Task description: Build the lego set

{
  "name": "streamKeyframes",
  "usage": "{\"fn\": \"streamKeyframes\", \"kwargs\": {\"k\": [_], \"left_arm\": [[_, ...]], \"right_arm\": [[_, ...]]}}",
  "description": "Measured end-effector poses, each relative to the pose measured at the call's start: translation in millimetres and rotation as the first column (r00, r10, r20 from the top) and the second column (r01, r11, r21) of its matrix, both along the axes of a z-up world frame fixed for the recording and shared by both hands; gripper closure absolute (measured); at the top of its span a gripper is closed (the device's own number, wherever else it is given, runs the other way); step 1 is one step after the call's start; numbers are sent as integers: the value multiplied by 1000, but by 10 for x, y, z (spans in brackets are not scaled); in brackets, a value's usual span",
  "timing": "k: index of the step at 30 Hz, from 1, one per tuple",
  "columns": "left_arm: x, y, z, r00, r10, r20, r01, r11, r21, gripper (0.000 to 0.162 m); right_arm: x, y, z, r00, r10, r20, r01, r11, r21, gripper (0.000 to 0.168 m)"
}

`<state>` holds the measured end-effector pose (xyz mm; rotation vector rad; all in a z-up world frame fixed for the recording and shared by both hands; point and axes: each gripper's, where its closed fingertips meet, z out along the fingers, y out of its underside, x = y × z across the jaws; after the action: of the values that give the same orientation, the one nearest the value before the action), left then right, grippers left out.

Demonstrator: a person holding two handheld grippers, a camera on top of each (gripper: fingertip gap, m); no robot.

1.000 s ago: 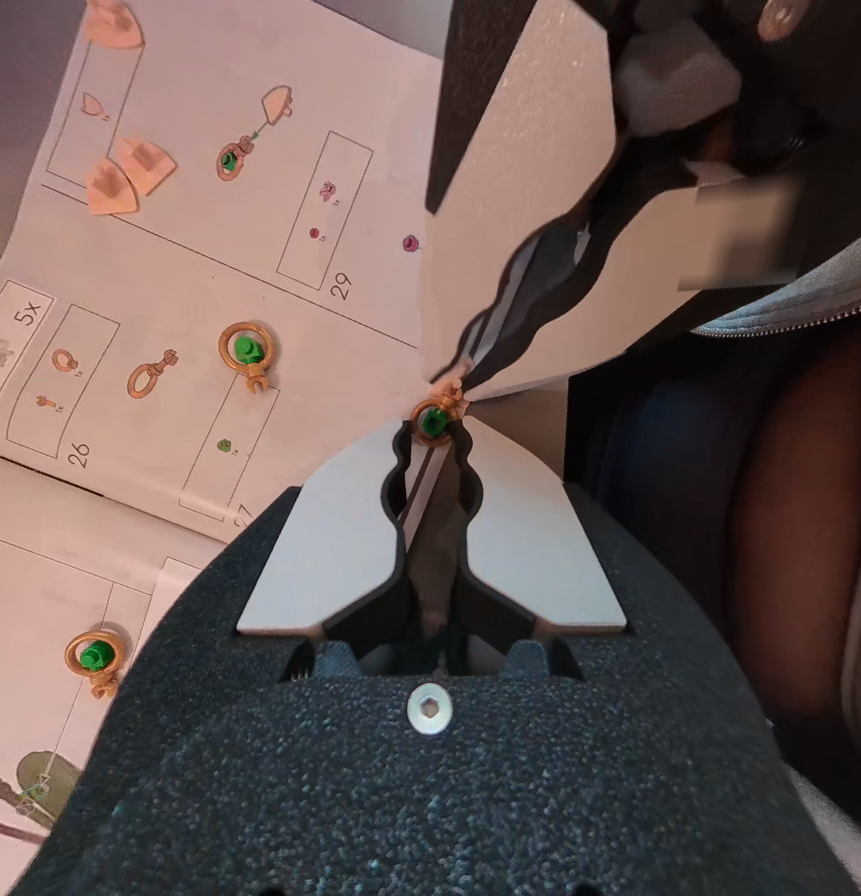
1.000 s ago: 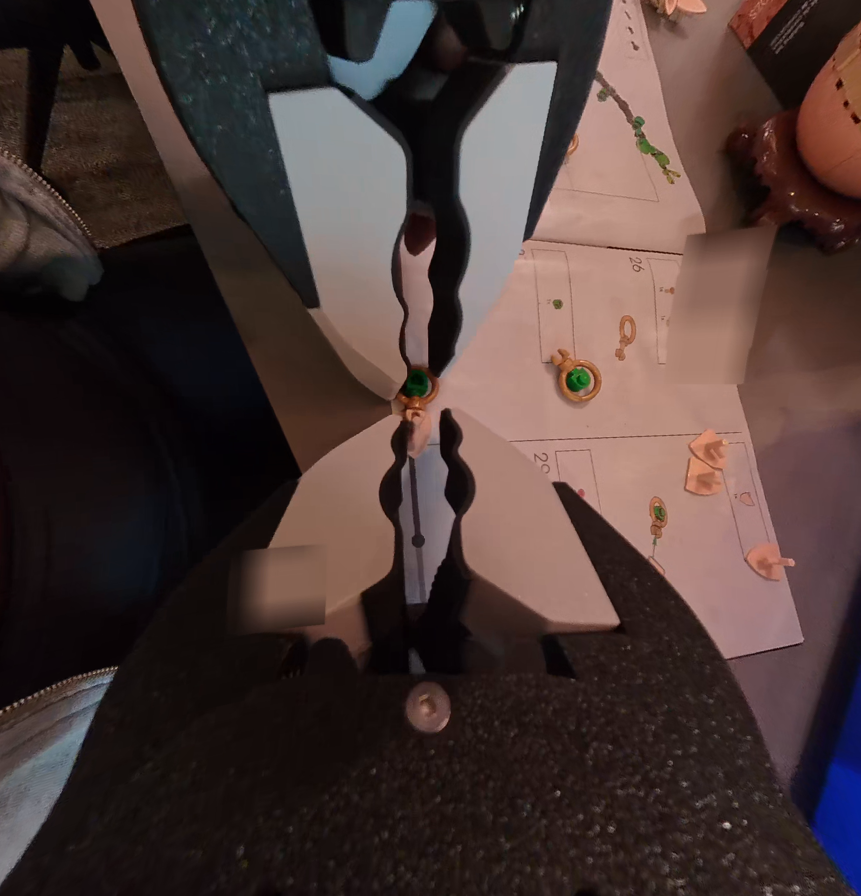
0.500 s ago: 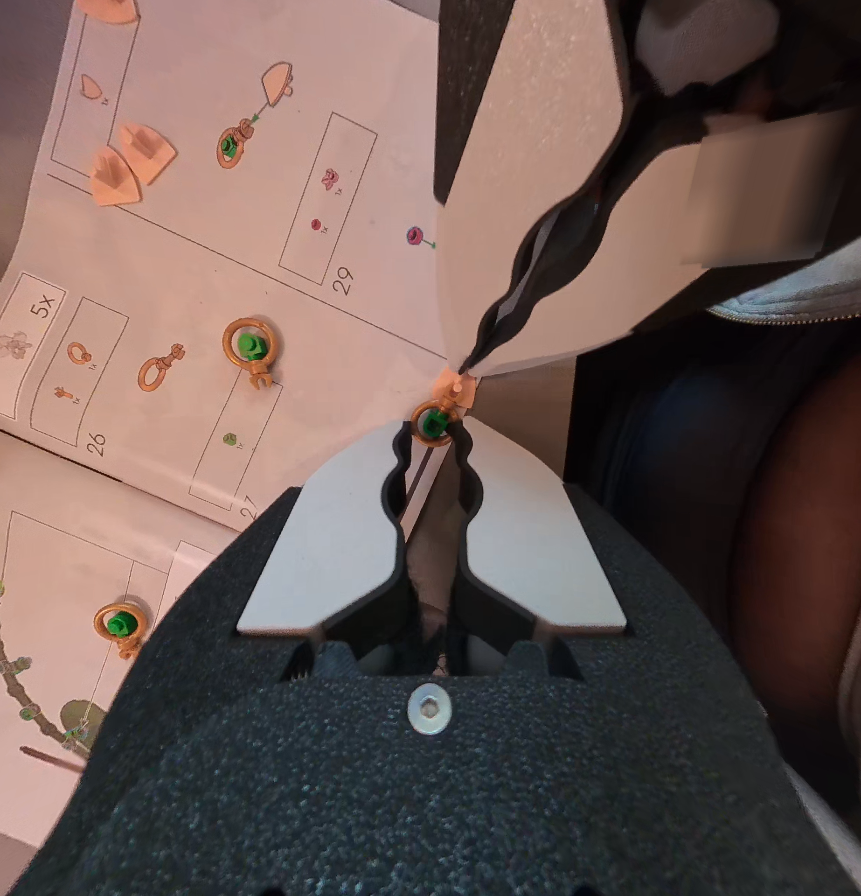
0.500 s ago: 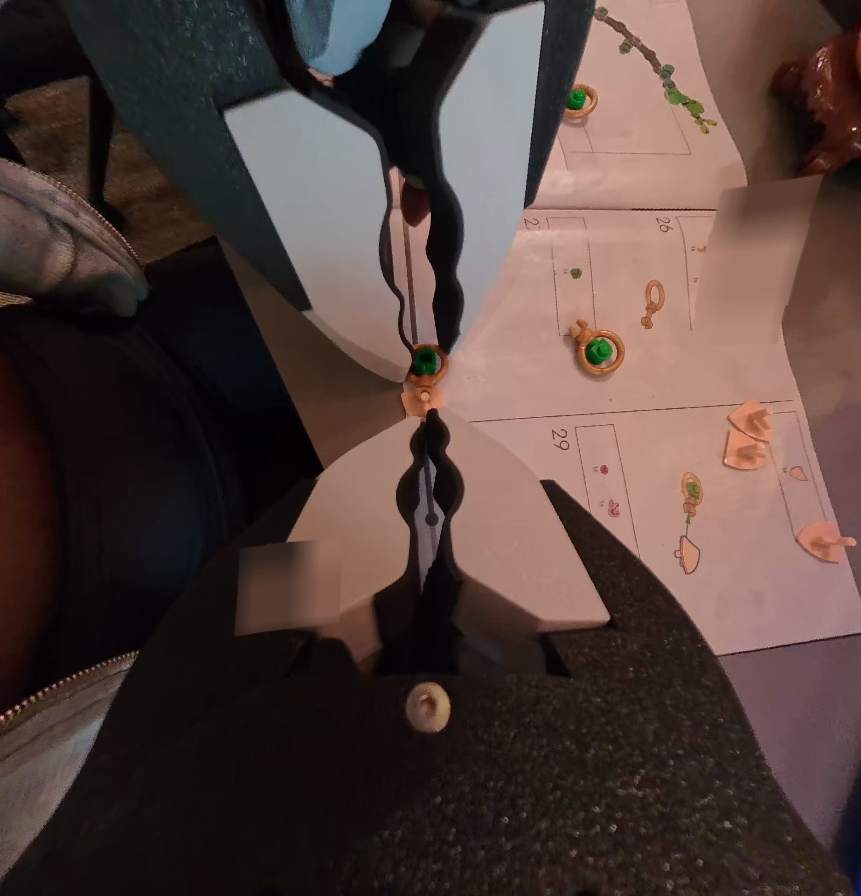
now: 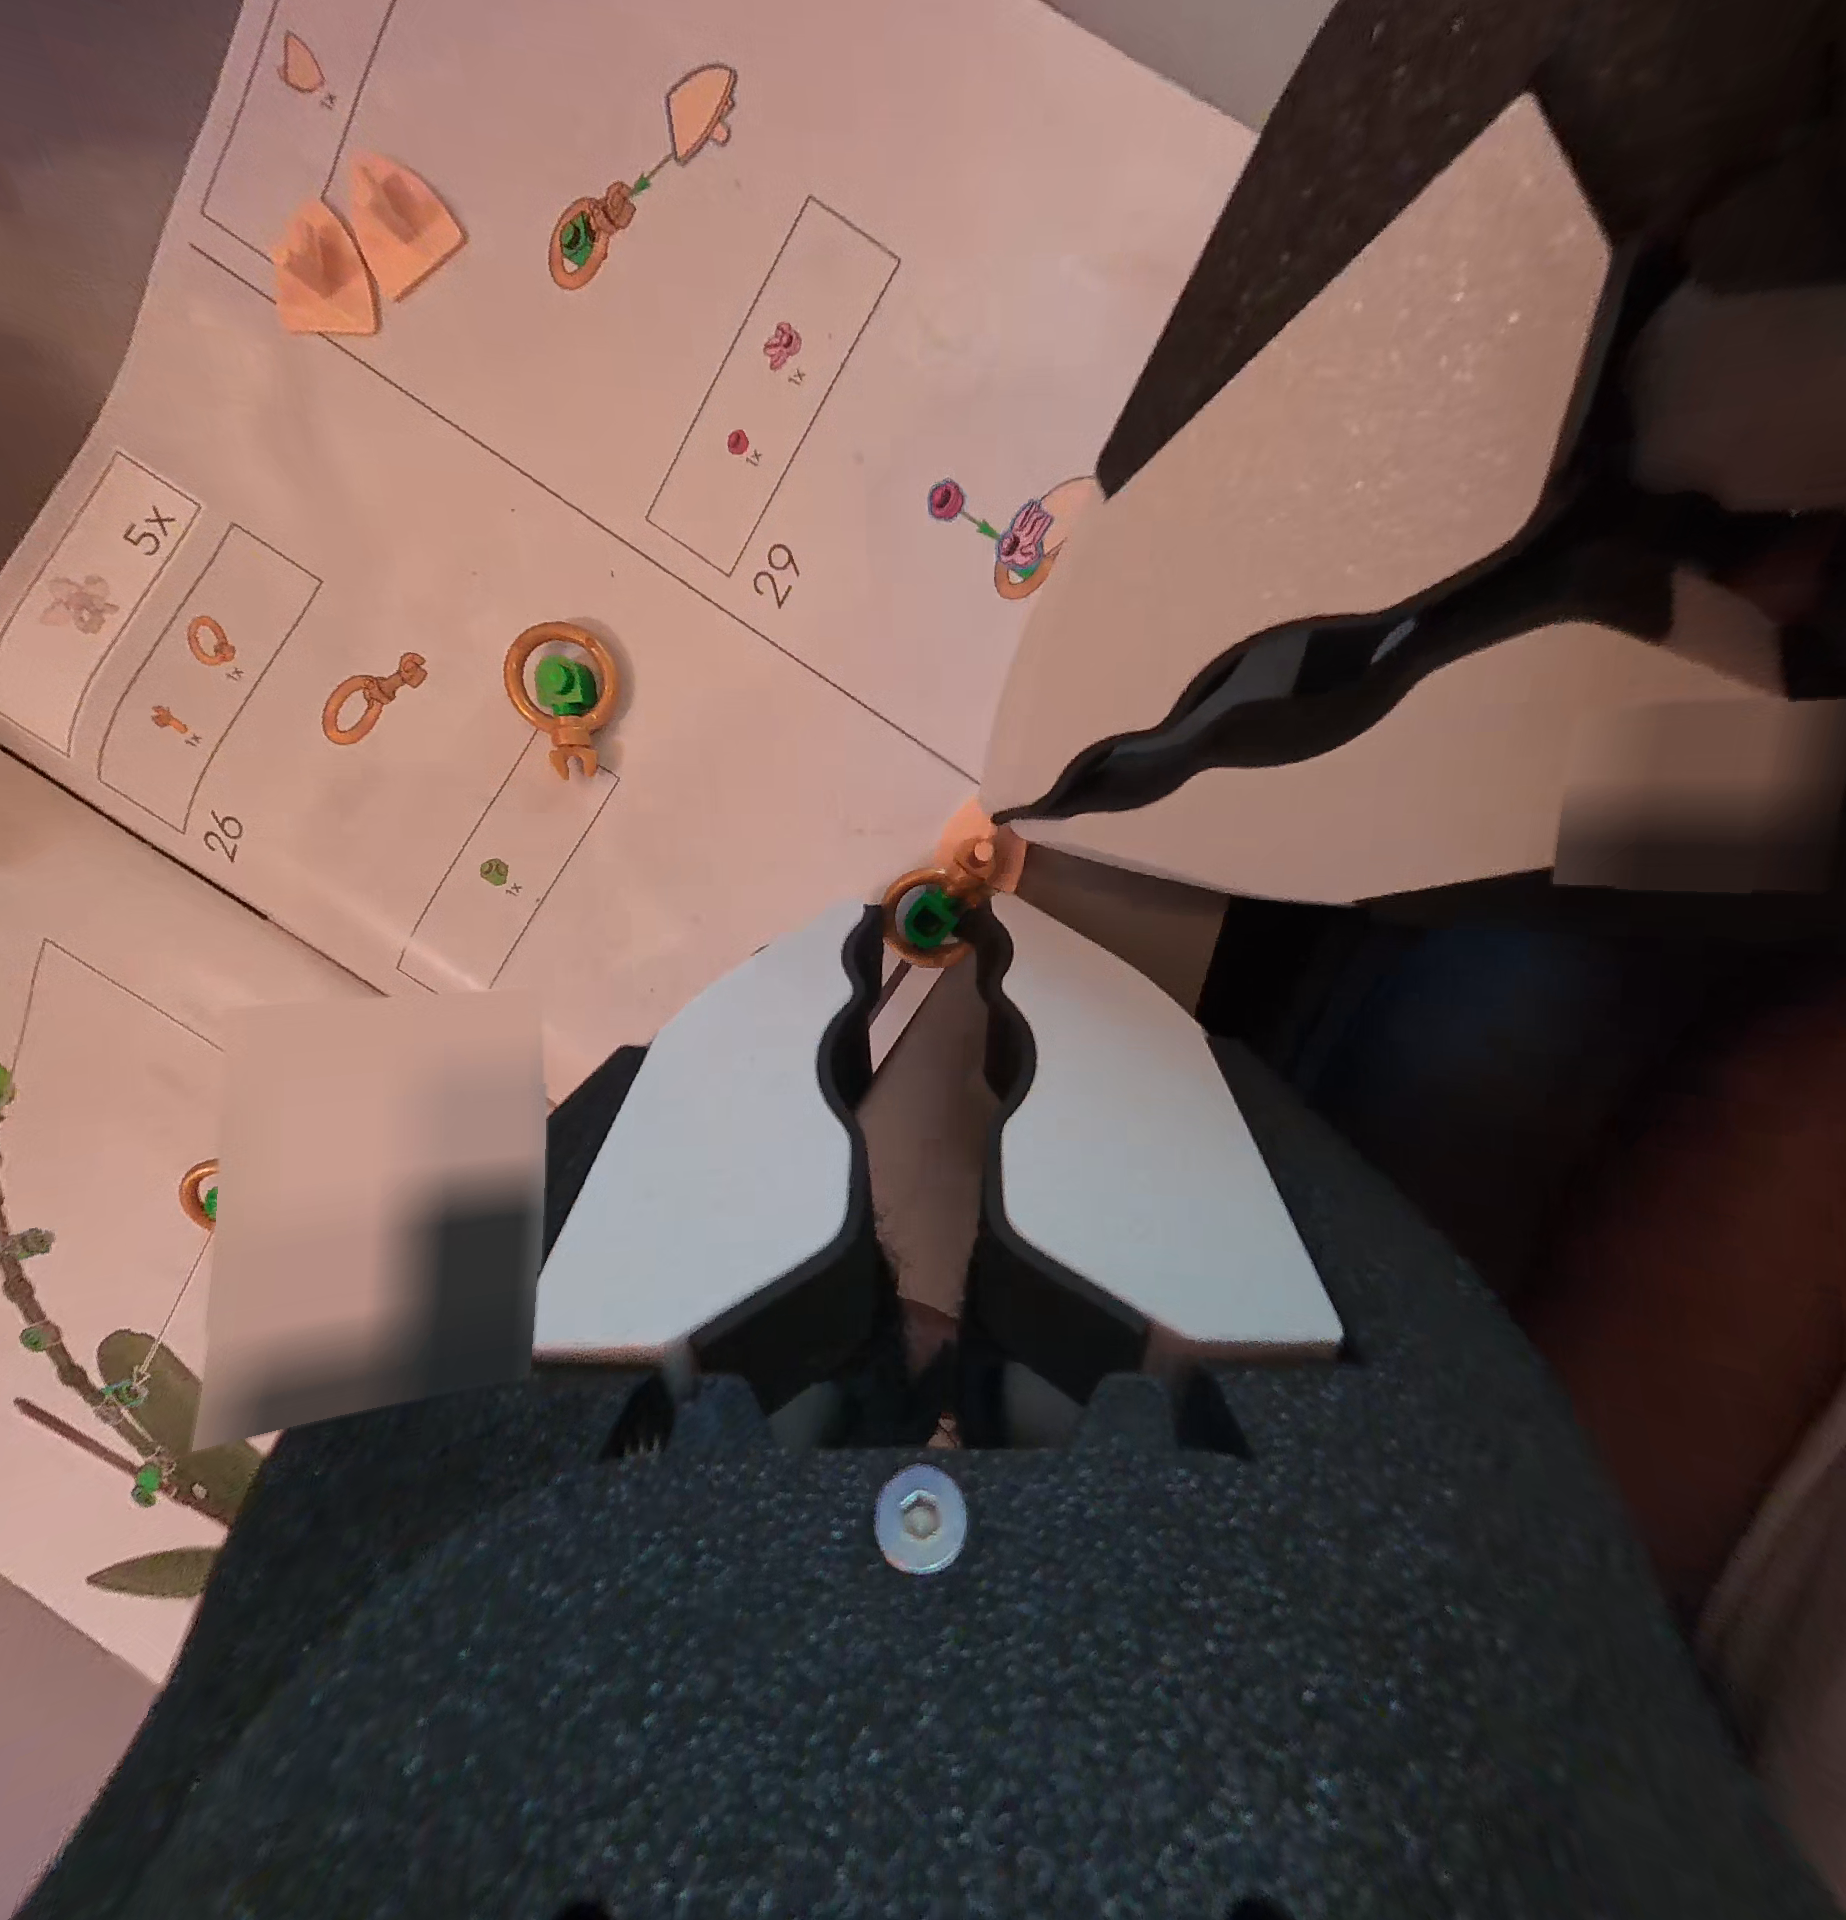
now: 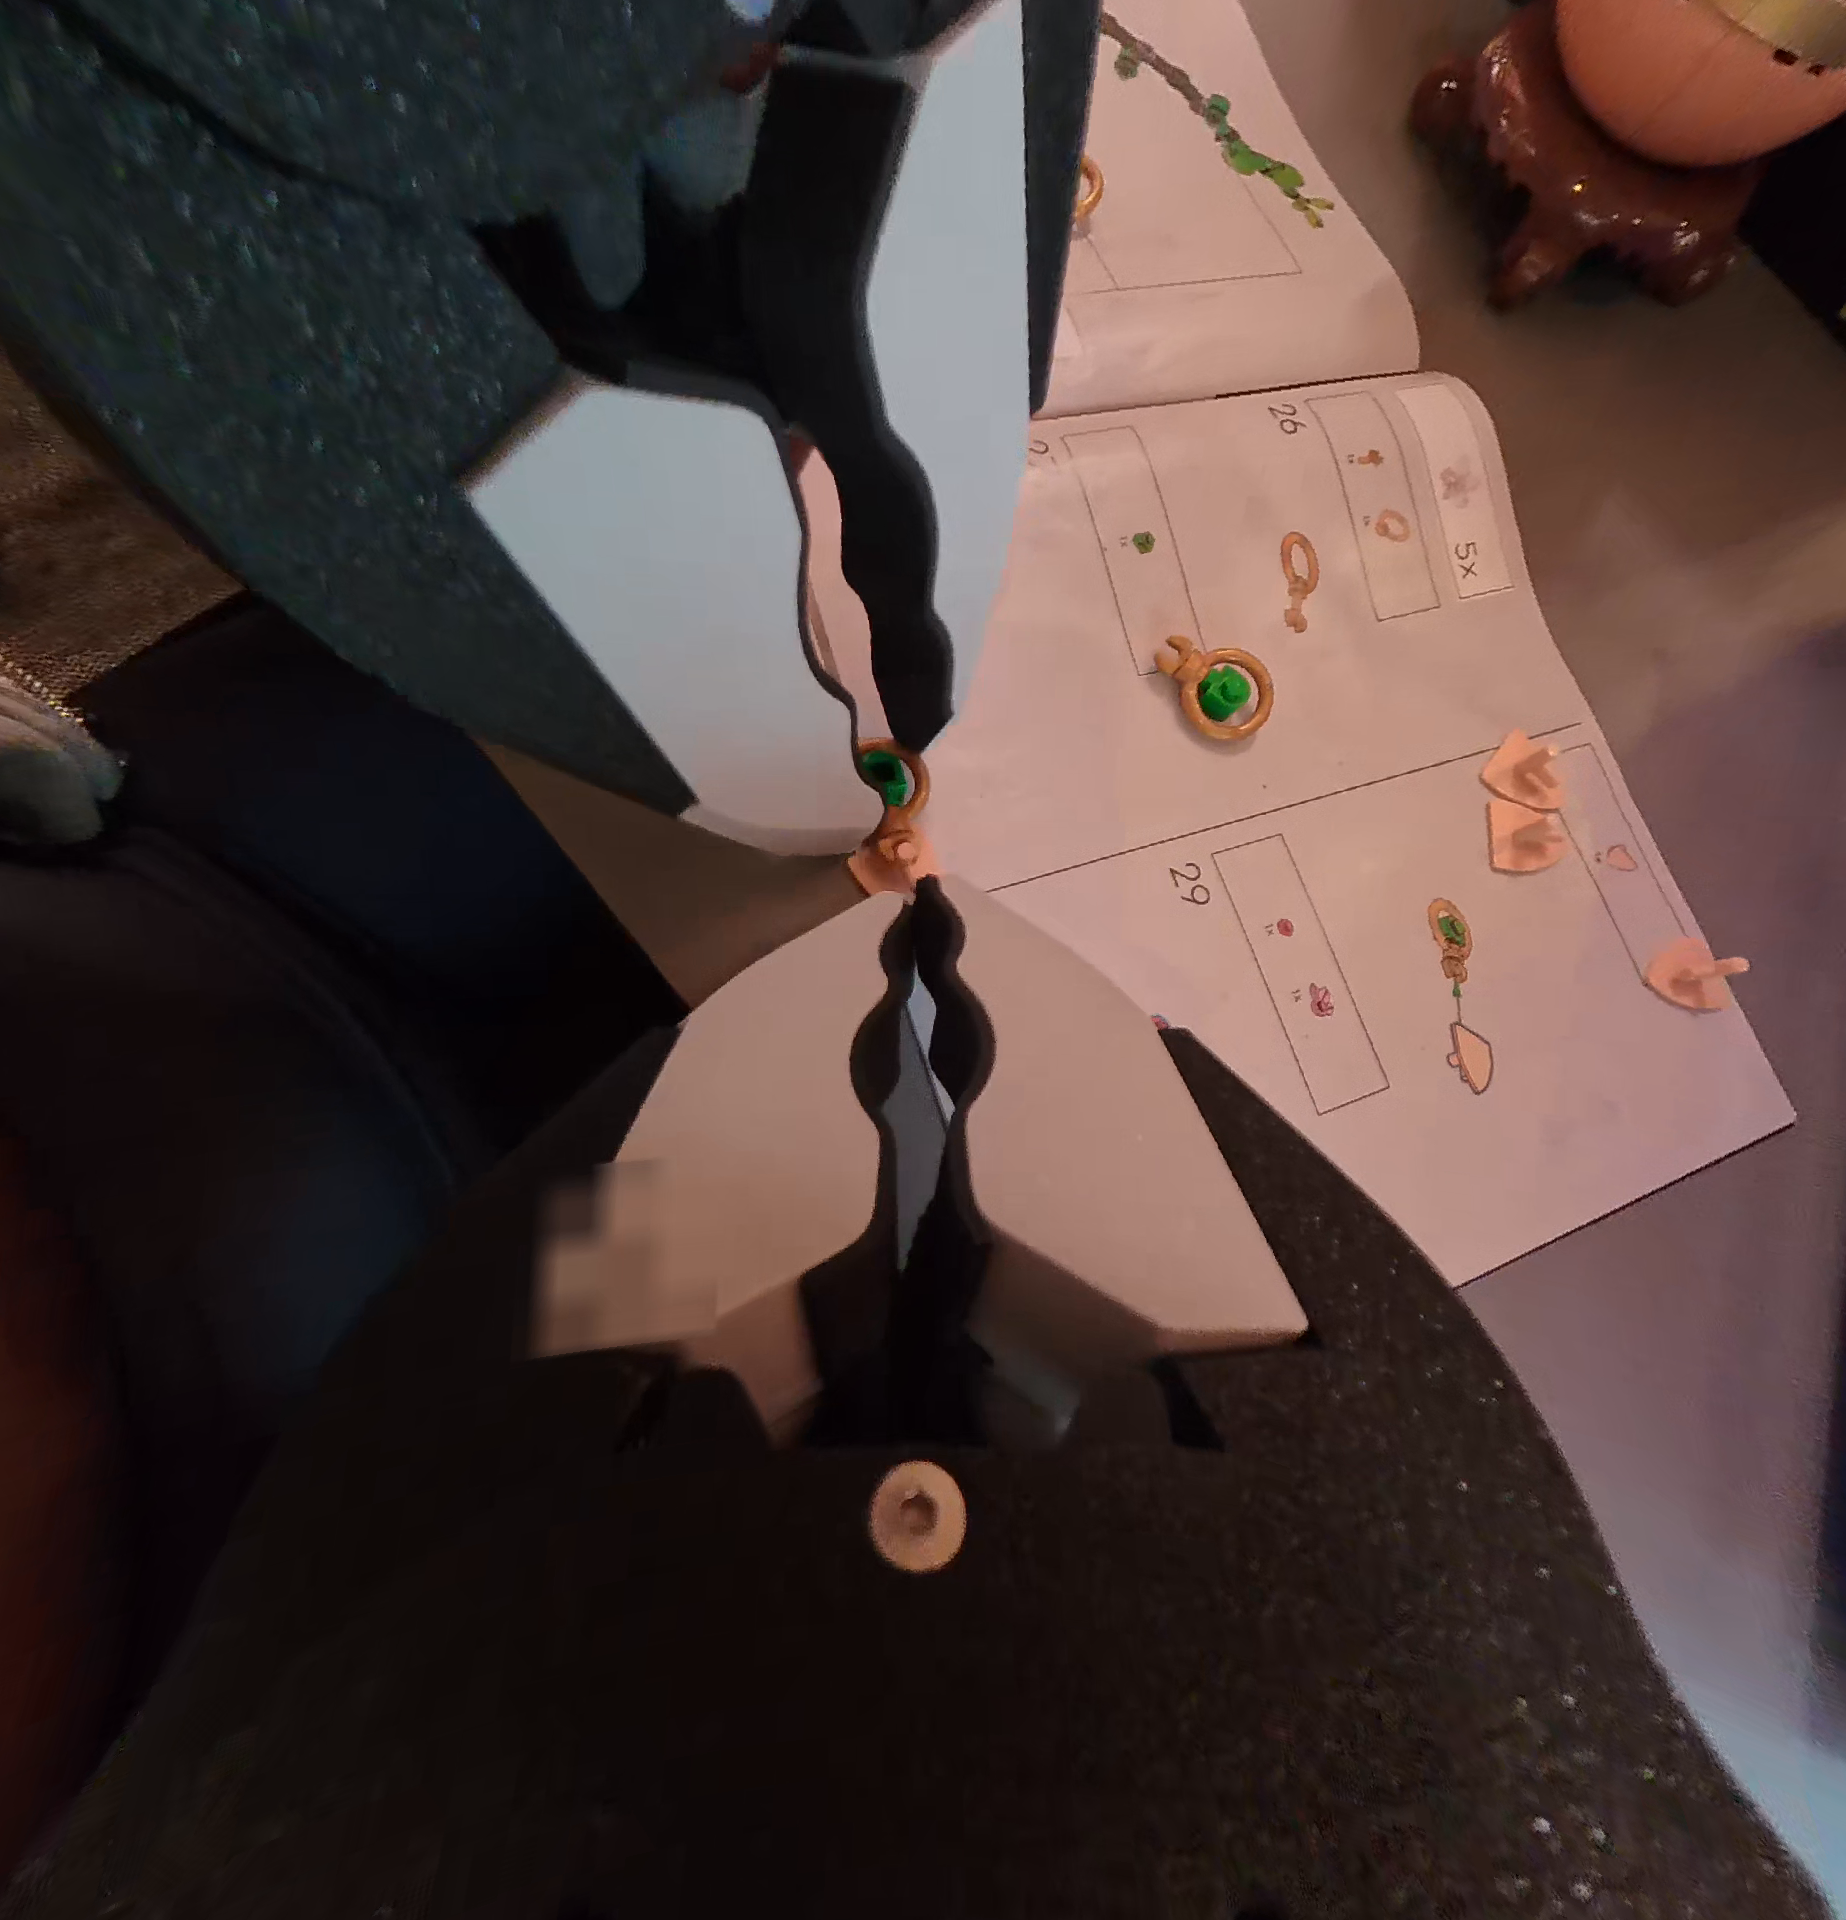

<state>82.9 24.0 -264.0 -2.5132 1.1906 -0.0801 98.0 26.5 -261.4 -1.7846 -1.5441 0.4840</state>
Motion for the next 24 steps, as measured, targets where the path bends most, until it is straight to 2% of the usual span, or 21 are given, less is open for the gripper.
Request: {"fn": "streamKeyframes", "kwargs": {"k": [9, 24], "left_arm": [[24, 24, 3, 998, 38, -42, -37, 999, 22, 146], [28, 8, 17, 999, 42, -20, -40, 998, 52, 146]], "right_arm": [[-3, -4, 2, 1000, -17, -10, 17, 1000, 4, 168], [-10, -11, 9, 999, -26, -25, 26, 1000, 2, 168]]}}
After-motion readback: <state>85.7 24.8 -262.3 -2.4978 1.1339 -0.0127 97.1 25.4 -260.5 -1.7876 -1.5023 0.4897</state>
